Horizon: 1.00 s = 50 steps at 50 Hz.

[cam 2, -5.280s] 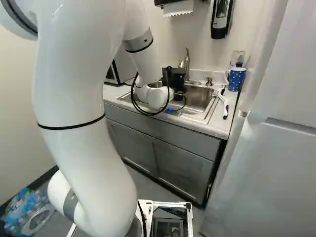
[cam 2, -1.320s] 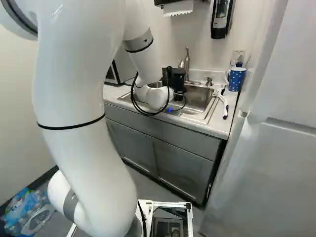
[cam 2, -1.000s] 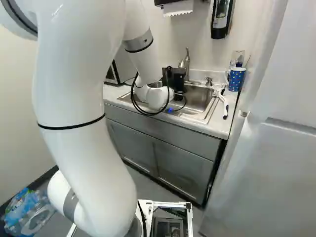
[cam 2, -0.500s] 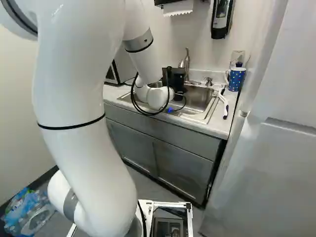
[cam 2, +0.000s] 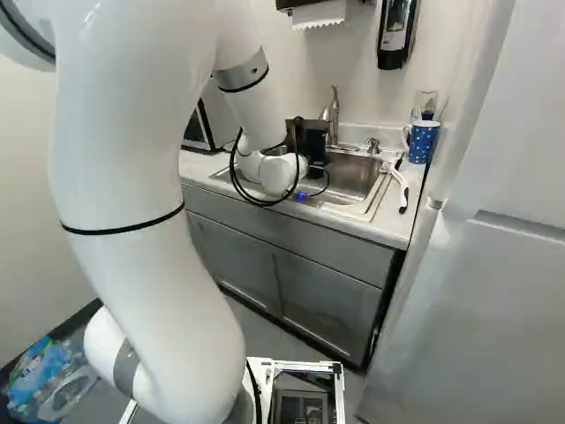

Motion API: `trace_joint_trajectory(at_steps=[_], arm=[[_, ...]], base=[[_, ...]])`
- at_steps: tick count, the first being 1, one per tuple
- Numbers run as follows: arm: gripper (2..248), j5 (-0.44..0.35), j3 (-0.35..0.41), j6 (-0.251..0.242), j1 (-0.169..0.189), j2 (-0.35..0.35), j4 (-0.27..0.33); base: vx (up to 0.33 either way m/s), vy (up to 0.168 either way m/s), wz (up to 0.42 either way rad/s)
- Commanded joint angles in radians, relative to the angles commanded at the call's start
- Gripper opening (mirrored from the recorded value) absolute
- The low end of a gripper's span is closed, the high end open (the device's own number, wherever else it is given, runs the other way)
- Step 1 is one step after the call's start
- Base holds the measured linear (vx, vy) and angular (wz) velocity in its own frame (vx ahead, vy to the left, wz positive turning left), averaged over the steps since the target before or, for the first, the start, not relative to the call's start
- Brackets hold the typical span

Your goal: Rinse the cup and place it in the tray

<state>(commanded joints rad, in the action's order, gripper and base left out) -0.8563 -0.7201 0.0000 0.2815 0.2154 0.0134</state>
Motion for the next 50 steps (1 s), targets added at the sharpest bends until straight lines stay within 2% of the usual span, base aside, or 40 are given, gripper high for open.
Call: trace_joint_trajectory(at_steps=[41,50], arm=[[125,0.005,0.036,0.000,-0.118,-0.121,0.000],[125,0.018,0.035,0.000,-0.132,-0.140,0.000]], base=[[0.000,0.000,0.000],[0.000,0.000,0.000]])
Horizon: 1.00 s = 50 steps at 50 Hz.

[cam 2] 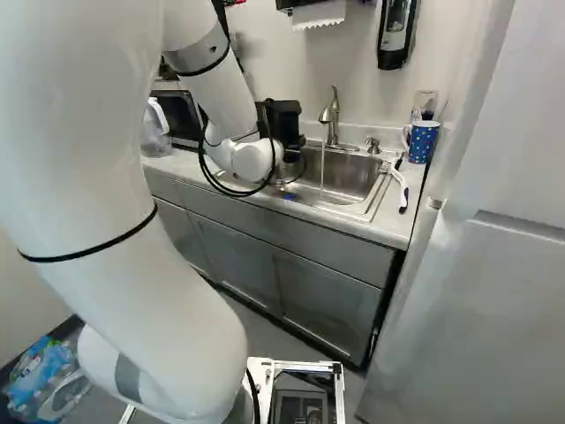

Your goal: Rinse the cup and place it in the tray

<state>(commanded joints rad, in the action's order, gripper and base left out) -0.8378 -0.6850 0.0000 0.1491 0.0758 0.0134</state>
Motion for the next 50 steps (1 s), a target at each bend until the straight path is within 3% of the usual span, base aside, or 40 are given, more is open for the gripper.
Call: trace_joint_trajectory(at_steps=[50], arm=[[125,0.129,-0.105,0.000,-0.081,-0.008,0.000]], base=[[0.000,0.000,0.000]])
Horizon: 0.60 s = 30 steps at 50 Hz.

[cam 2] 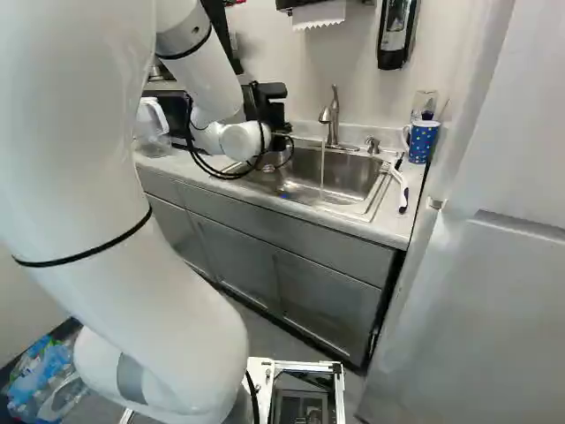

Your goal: Rinse the cup and place it in the tray

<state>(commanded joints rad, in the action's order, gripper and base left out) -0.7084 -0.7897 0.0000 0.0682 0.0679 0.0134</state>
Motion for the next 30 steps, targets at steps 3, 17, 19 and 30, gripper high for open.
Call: trace_joint_trajectory(at_steps=[3,17,19,30], arm=[[125,0.008,-0.010,0.000,-0.005,0.003,0.000],[125,0.043,-0.059,0.000,-0.031,0.020,0.000],[125,0.048,-0.066,0.000,-0.034,0.023,0.000],[125,0.057,-0.095,0.002,-0.051,0.038,0.000]], base=[[0.000,0.000,0.000],[0.000,0.000,0.000],[0.000,0.000,0.000],[0.000,0.000,0.000]])
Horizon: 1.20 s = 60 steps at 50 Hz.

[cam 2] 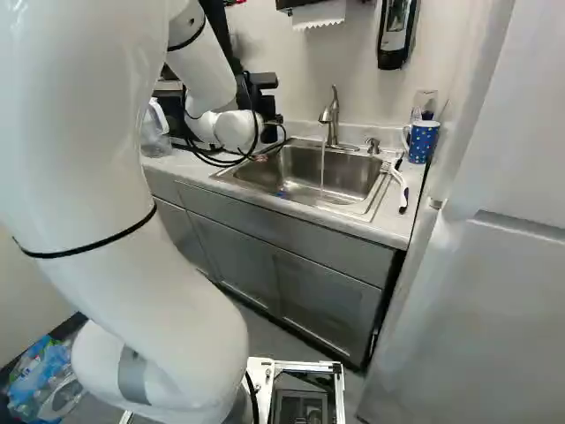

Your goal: Rinse the cup and place it in the tray

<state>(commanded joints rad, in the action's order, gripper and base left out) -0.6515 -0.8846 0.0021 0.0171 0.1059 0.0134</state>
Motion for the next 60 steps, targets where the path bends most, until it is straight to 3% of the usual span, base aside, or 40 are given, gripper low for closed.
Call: trace_joint_trajectory(at_steps=[12,60], arm=[[125,0.000,0.000,0.095,0.000,0.000,0.000],[125,0.000,0.000,0.598,0.000,0.000,0.000]], base=[[0.000,0.000,0.000],[0.000,0.000,0.000]])
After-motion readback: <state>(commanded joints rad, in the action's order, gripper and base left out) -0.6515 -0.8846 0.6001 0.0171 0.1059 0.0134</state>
